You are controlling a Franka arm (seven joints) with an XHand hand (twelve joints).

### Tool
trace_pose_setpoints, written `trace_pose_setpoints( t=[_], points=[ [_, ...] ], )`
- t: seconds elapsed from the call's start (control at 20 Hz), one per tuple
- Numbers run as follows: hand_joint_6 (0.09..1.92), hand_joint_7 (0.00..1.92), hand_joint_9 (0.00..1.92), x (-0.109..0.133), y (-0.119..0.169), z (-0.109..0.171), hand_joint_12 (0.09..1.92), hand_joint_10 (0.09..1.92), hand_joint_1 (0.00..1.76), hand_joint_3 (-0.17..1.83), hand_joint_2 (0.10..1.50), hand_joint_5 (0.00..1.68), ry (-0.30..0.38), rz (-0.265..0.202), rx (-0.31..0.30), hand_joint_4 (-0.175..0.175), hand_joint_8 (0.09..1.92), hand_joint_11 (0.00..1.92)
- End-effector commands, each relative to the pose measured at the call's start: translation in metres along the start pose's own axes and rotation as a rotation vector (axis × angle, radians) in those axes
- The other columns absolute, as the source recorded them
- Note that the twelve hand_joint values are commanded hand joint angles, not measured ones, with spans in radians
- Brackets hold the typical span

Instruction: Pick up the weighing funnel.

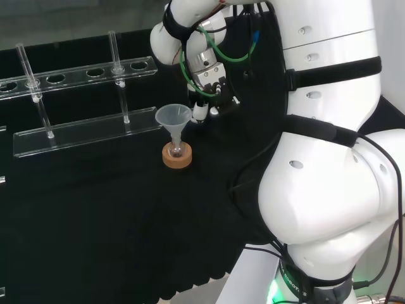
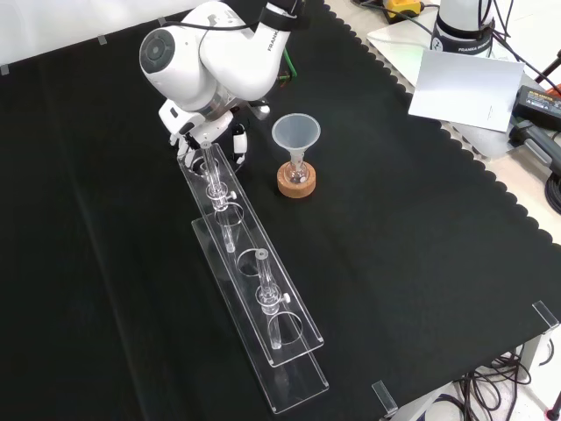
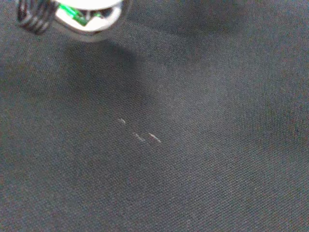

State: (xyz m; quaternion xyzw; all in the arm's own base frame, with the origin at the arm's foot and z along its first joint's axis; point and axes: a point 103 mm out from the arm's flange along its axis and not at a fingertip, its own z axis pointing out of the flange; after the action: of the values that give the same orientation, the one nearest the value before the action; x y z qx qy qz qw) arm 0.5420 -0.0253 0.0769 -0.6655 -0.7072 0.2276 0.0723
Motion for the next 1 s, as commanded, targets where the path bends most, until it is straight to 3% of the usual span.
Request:
trace_pose_setpoints(
  t=[0.05,1.0],
  points=[
    [0.58,0.61,0.85,-0.0021,0.0,0.0007,1.26,0.45,0.94,0.58,0.61,0.73,0.003,-0.003,0.0,0.026,0.63,0.56],
    [0.61,0.61,0.85,0.0008,0.0053,0.0025,1.26,0.45,0.93,0.59,0.61,0.69,0.01,0.0,0.007,0.014,0.63,0.57]
  ],
)
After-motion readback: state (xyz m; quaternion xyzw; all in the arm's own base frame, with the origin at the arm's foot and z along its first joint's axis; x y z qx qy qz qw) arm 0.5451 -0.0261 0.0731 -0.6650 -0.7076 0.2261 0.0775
